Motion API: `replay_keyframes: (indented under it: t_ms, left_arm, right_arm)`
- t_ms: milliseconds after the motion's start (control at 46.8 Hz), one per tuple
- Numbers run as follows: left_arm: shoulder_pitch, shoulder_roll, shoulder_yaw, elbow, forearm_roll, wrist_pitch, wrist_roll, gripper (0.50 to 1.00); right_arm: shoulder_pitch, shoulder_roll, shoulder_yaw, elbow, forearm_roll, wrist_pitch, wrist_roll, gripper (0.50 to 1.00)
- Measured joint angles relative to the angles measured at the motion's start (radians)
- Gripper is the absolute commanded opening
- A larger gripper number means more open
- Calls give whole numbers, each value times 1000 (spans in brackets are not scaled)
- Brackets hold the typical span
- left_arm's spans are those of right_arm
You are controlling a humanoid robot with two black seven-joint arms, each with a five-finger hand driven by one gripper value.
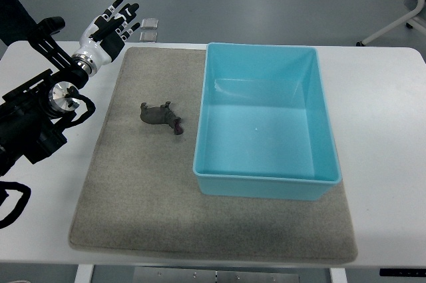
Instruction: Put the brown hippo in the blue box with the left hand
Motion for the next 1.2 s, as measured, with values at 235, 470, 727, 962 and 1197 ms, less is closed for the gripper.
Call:
replay_keyframes:
  t_ms: [235, 470, 727, 962, 1197]
  left_arm:
    - [0, -1, 0, 0, 0, 0, -4, 999]
    - [-1, 0, -7, 12, 0, 0, -4, 999]
    - [-1, 0, -11, 28, 1, 0, -3, 999]
    - [0, -1, -11, 25, 5, -1, -4, 999]
    - [0, -1, -10, 25, 4, -2, -4, 999]
  right_arm:
    - [0, 0, 0, 0, 0, 0, 0, 936]
    - [0, 0, 0, 0, 0, 0, 0, 936]
    - [0, 0, 0, 0, 0, 0, 0, 936]
    - [0, 0, 0, 0, 0, 0, 0, 936]
    - [0, 0, 0, 0, 0, 0, 0, 936]
